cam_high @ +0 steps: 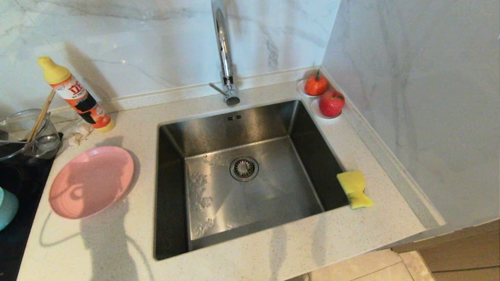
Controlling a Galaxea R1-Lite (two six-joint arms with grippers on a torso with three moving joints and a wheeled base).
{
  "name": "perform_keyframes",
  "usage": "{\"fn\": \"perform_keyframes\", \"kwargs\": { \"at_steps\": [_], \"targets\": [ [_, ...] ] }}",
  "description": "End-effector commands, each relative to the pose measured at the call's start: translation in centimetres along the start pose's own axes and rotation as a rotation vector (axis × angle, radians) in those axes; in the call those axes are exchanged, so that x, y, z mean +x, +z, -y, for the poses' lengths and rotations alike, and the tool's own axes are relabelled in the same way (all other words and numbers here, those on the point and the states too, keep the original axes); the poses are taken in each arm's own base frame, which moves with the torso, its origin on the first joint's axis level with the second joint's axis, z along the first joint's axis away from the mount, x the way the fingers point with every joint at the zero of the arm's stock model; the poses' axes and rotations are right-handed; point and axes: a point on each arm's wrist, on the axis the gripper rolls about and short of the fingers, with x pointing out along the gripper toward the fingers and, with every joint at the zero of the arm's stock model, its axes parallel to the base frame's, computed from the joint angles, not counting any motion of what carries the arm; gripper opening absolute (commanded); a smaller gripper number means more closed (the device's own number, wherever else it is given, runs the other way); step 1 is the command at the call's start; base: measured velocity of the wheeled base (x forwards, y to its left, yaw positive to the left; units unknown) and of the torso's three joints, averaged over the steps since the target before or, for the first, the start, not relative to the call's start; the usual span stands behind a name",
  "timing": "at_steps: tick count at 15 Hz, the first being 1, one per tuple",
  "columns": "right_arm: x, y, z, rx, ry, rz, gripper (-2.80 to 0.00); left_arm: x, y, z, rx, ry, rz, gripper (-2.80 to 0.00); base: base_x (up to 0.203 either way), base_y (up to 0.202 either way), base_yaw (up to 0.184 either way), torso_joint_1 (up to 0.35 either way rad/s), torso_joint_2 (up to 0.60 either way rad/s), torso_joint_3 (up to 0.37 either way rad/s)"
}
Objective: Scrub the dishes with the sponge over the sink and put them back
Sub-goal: Place the bowl on the plate
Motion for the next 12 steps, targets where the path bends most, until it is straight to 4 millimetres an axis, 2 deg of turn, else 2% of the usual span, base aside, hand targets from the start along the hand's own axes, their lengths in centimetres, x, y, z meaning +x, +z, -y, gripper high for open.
{"fn": "perform_keyframes", "kwargs": {
  "at_steps": [1, 4, 7, 11, 12],
  "targets": [
    [0.0, 0.0, 0.0, -0.001, 0.0, 0.001, -2.8, 5.5, -1.7, -1.8, -0.038, 0.005, -0.151, -2.8, 0.0, 0.0, 0.0, 0.0, 0.0, 0.0],
    [0.0, 0.0, 0.0, -0.001, 0.0, 0.001, -2.8, 8.8, -3.4, -4.3, -0.105, -0.024, -0.218, -2.8, 0.0, 0.0, 0.0, 0.0, 0.0, 0.0],
    [0.0, 0.0, 0.0, -0.001, 0.0, 0.0, -2.8, 11.1, -4.2, -6.5, -0.169, -0.027, -0.251, -2.8, 0.0, 0.0, 0.0, 0.0, 0.0, 0.0],
    [0.0, 0.0, 0.0, -0.001, 0.0, 0.001, -2.8, 14.0, -6.4, -8.5, -0.188, -0.006, -0.333, -2.8, 0.0, 0.0, 0.0, 0.0, 0.0, 0.0],
    [0.0, 0.0, 0.0, -0.001, 0.0, 0.001, -2.8, 14.6, -7.0, -9.0, -0.18, -0.003, -0.354, 0.0, 0.0, 0.0, 0.0, 0.0, 0.0, 0.0]
  ]
}}
